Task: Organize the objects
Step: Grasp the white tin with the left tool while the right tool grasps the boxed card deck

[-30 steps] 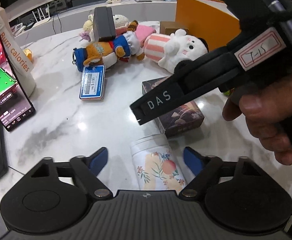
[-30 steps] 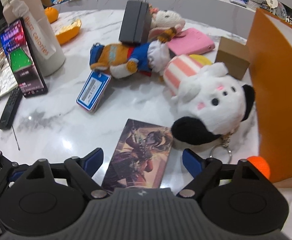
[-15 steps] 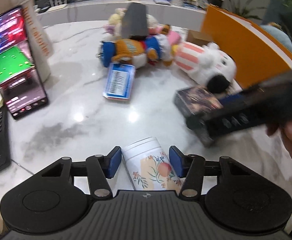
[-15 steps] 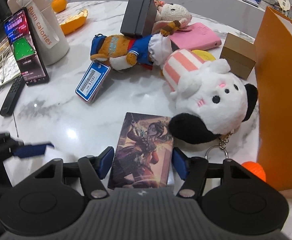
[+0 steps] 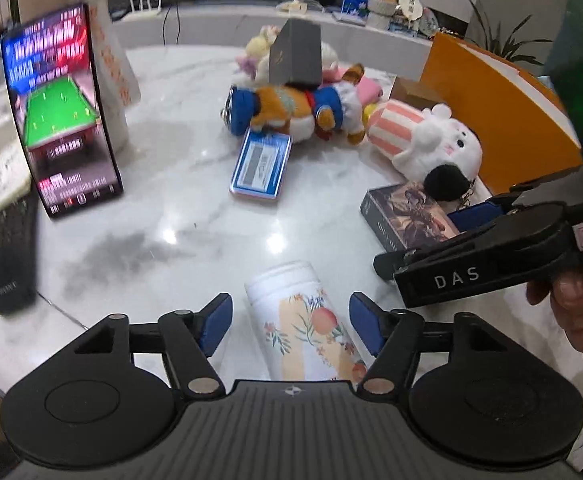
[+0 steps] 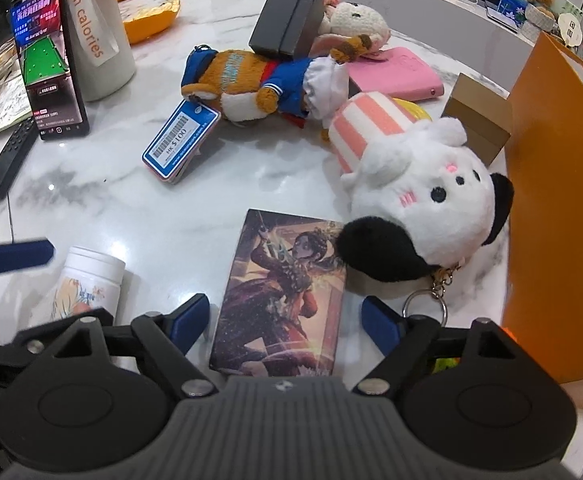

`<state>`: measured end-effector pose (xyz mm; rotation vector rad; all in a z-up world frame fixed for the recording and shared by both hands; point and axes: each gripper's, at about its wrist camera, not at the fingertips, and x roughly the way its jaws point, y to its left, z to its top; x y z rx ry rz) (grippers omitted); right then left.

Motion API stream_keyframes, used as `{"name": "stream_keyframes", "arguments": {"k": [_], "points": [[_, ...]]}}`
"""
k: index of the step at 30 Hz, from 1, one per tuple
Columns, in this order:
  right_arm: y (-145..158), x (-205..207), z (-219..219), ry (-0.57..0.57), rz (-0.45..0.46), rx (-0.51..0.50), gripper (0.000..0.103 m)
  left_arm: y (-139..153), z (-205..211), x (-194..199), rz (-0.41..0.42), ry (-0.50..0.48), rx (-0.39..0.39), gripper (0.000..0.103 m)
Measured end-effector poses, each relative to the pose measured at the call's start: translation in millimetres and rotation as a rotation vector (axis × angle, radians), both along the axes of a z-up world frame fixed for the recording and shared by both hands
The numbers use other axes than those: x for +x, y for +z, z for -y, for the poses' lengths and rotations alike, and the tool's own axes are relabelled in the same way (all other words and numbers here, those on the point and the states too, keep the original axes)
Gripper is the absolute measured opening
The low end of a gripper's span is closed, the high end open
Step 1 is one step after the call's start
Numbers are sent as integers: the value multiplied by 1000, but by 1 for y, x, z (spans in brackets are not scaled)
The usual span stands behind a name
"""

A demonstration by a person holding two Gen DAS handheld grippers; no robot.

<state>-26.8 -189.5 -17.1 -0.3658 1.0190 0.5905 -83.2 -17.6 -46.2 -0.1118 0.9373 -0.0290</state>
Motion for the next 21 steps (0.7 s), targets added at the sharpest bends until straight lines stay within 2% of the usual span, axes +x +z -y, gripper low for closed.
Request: {"name": "stream_keyframes", "arguments": {"k": [4, 10, 13, 14, 15, 19, 21], "points": [[0, -2, -2, 1, 9, -1, 83, -6, 5, 0, -21, -8, 22, 75], [-1, -2, 0, -14, 10, 14, 87, -11, 17, -3, -2, -32, 127, 76], [0, -4, -1, -1, 21, 20, 79, -11, 14, -2, 7, -25, 112, 71], [2, -5, -1, -1, 28, 24, 64, -10, 14, -3, 11, -28, 109, 63], [4, -5, -1, -8, 30, 22, 63, -10, 14, -3, 15, -35, 106, 58], [5, -4, 2, -12, 4, 33, 62, -8, 13, -3, 17, -43, 98, 57], [7, -6, 3, -8, 7, 36, 62, -8, 11, -3, 17, -42, 69, 57]]}}
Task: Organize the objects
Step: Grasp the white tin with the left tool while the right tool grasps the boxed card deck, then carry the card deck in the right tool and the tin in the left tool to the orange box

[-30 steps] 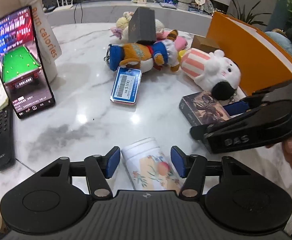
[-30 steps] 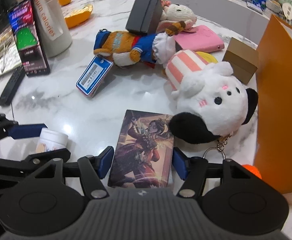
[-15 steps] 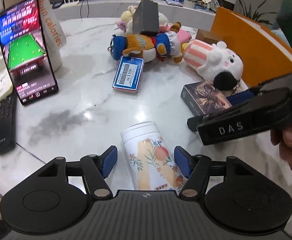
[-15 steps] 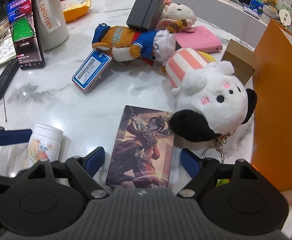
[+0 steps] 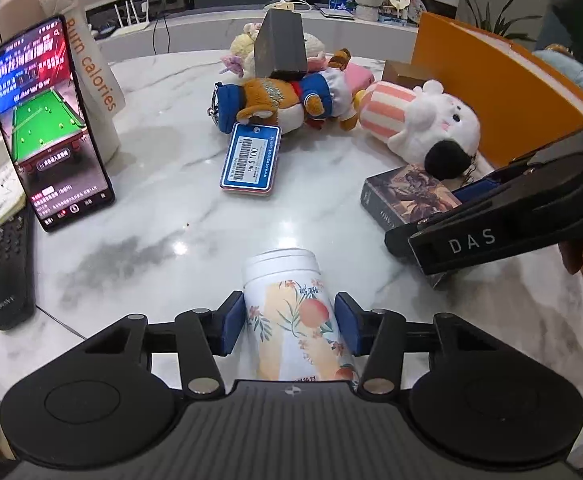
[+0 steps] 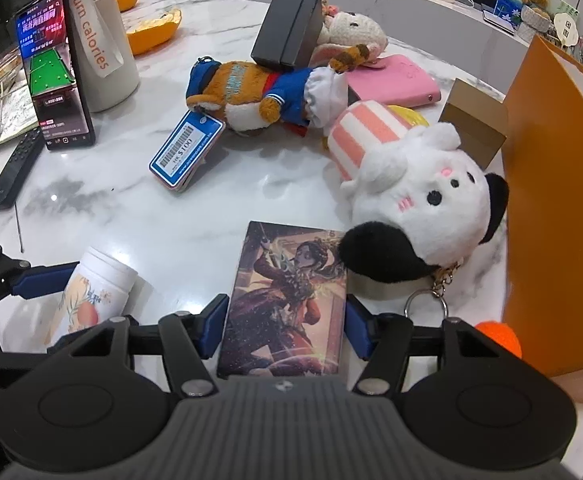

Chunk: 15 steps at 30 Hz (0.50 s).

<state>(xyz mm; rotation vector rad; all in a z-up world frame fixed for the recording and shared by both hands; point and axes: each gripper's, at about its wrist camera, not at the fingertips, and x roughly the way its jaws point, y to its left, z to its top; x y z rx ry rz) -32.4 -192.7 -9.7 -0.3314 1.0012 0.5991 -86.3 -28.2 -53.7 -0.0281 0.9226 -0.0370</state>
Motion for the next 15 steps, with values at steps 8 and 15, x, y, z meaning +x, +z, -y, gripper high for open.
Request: {"name": "stream_keyframes", "arguments": {"k": [8, 15], "points": [[17, -3, 7, -4, 18, 40, 61, 5, 3, -2, 15, -14, -2, 56], [26, -8, 12, 3, 20, 67, 61, 11, 3, -3, 31, -11, -9, 54]]}}
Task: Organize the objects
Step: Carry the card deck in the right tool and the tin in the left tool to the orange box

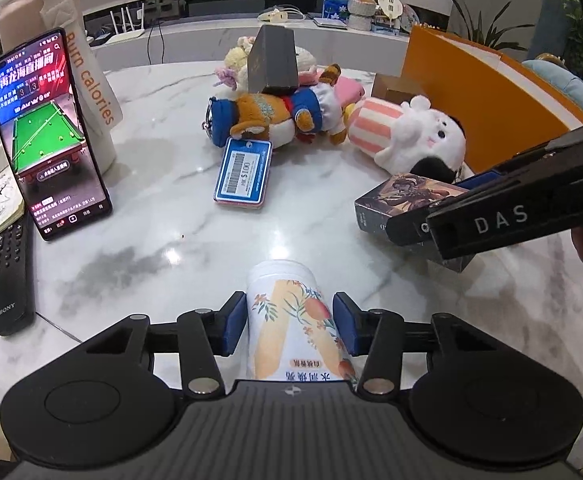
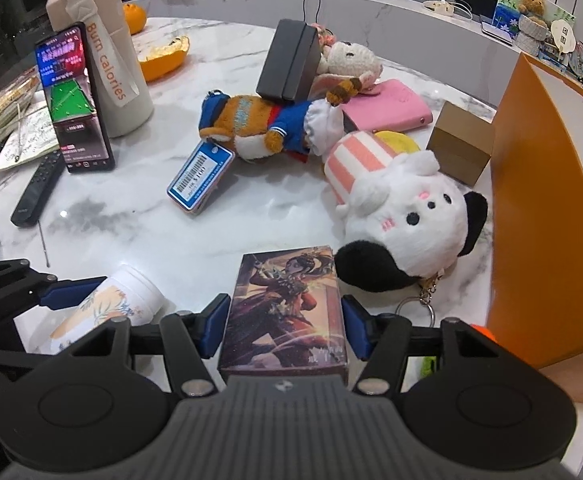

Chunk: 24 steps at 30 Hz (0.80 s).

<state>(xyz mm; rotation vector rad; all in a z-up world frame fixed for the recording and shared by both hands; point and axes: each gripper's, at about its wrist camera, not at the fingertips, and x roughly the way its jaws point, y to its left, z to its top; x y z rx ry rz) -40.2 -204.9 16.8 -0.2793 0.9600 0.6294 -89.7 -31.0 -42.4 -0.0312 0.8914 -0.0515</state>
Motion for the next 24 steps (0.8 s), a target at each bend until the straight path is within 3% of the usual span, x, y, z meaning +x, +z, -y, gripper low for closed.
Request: {"name": "stream_keyframes", "arguments": {"k": [16, 24], "points": [[39, 0, 12, -17, 57, 89, 61, 19, 3, 0, 27, -25, -31, 52], [79, 17, 25, -25, 150, 116, 61, 45, 13, 14, 66, -56, -31, 52]]}}
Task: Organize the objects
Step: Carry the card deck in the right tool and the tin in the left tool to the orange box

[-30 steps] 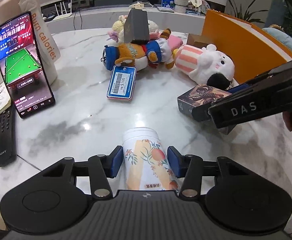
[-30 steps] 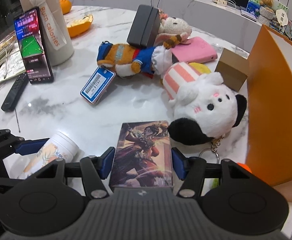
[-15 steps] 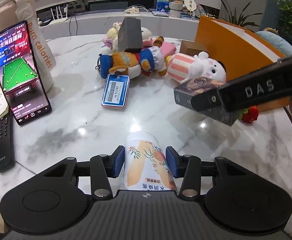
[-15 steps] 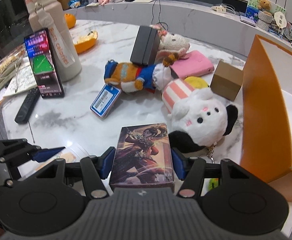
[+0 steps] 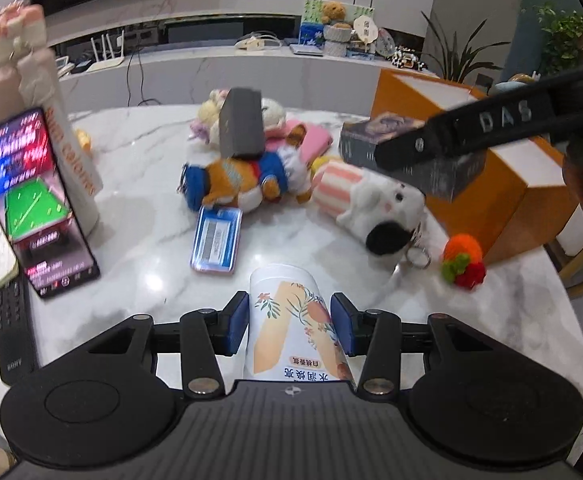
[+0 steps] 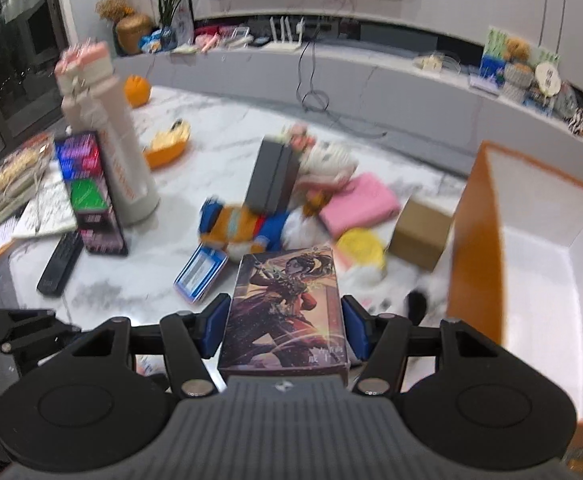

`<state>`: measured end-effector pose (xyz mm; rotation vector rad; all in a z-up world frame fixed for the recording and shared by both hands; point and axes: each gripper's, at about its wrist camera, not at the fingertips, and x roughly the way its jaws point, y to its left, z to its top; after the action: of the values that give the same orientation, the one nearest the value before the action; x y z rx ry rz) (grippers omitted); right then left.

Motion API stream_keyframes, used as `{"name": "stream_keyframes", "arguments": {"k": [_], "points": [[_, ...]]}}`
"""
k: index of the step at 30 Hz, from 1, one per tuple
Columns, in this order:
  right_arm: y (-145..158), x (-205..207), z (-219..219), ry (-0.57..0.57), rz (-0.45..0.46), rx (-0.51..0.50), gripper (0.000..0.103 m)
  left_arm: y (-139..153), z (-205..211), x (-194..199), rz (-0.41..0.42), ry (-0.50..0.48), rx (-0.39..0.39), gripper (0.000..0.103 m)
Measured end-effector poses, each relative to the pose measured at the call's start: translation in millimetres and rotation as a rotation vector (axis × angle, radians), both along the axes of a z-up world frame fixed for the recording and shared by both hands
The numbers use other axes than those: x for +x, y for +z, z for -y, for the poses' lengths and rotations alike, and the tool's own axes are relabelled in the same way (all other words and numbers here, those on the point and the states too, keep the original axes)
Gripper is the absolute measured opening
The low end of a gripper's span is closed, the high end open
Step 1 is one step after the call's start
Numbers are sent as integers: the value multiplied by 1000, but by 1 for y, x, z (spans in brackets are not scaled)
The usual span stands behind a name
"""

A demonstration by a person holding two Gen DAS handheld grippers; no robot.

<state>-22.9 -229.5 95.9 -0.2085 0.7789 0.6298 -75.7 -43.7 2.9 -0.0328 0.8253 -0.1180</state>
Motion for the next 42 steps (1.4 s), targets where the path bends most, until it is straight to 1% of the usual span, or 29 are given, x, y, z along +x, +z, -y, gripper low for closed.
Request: {"name": "stream_keyframes", "arguments": {"k": [3, 7, 15, 21, 30, 37, 42], "points": [[13, 11, 11, -4, 0, 25, 61, 9, 5, 7, 8, -9, -5, 52], [24, 20, 25, -17, 36, 13, 61, 19, 13, 12, 29, -13, -8, 52], [35, 36, 54, -58, 61, 14, 61, 36, 34, 28, 55, -42, -7, 52], [40, 46, 75, -93, 68, 27, 61, 54, 51, 41, 94, -58, -6, 52], [55, 62, 110, -173, 90, 73, 61, 82, 90, 69, 149, -136, 15, 52], [56, 73, 141, -240, 88, 85, 61, 92, 117, 92, 169, -172, -15, 52], [56, 75, 166, -280, 83, 102, 61, 91, 137, 103, 165, -211, -19, 52]]}}
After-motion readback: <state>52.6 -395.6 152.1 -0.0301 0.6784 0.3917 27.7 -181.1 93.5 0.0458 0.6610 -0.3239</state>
